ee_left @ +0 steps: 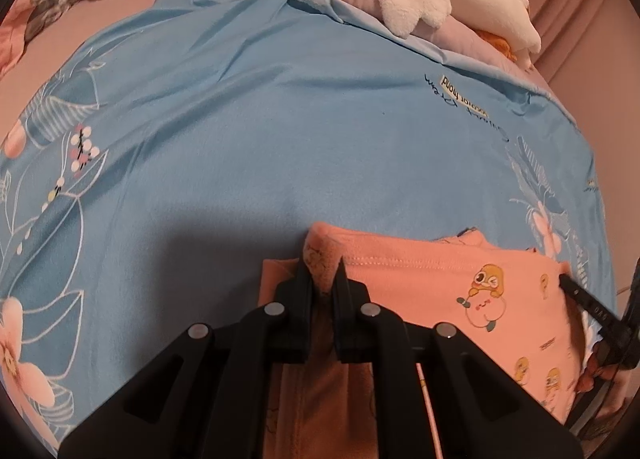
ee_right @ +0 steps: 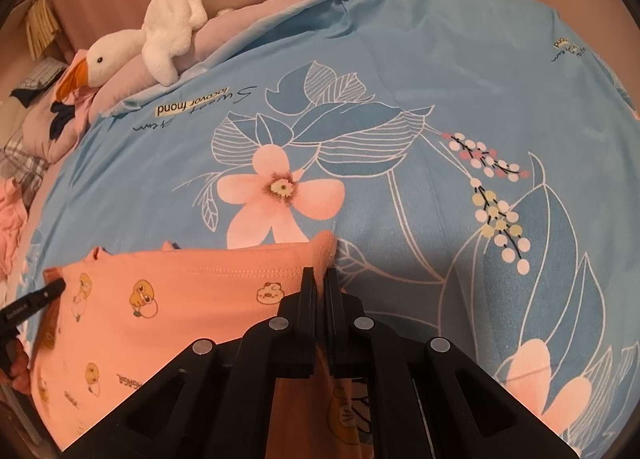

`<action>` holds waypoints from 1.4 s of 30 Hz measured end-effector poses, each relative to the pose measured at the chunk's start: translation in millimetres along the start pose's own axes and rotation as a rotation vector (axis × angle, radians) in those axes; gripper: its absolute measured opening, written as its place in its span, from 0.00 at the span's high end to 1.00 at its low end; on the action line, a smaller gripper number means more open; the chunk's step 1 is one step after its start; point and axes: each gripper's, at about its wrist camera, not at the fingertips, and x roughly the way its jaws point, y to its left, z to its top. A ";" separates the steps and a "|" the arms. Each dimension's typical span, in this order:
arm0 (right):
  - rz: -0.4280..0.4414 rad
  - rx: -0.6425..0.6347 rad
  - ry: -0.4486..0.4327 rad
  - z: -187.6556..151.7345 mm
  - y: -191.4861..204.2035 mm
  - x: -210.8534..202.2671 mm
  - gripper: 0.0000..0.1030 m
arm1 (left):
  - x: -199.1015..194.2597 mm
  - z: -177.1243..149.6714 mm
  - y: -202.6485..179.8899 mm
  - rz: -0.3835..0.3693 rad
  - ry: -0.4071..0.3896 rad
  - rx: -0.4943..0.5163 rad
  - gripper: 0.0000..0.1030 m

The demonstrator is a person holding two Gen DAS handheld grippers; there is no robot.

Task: Fold small clothes
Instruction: 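Lay the edge down and open both grippers, then move both grippers to the folded onesie's end and grasp it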

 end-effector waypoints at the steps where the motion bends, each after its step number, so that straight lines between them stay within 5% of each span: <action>1: 0.000 0.000 -0.001 0.2 0.0 -0.3 0.96 | -2.9 -0.3 1.3 -0.007 0.005 -0.022 0.89; 3: 0.013 0.007 -0.005 0.2 -1.2 -1.2 0.94 | -14.7 -3.5 1.5 -0.017 0.011 -0.069 0.87; 6: 0.030 0.022 -0.014 -2.0 -5.2 -6.9 0.92 | -46.2 -14.2 -7.3 -0.045 -0.018 -0.045 0.67; 8: 0.027 0.025 -0.017 -4.3 -4.3 -13.9 0.78 | -67.1 -22.4 -10.8 -0.060 -0.045 -0.035 0.52; 10: -0.010 0.029 -0.028 -6.8 -1.4 -25.3 0.35 | -90.2 -32.0 -15.5 -0.074 -0.063 -0.016 0.34; 16: -0.033 -0.019 -0.119 -20.5 14.2 -77.5 0.25 | -147.7 -60.5 -29.5 -0.111 -0.136 0.062 0.11; 20: -0.024 -0.028 -0.192 -31.4 21.6 -113.0 0.12 | -166.7 -80.7 -27.5 -0.124 -0.156 0.061 0.08; 30: -0.027 0.002 -0.280 -66.1 30.5 -150.0 0.12 | -140.2 -116.4 -0.8 -0.096 -0.062 -0.001 0.08; 36: 0.079 0.132 -0.218 -96.1 13.0 -137.5 0.12 | -119.4 -132.3 6.6 -0.080 -0.009 -0.004 0.10; 42: 0.076 0.200 -0.143 -123.2 2.4 -120.3 0.12 | -98.6 -137.3 12.7 -0.084 0.047 -0.037 0.16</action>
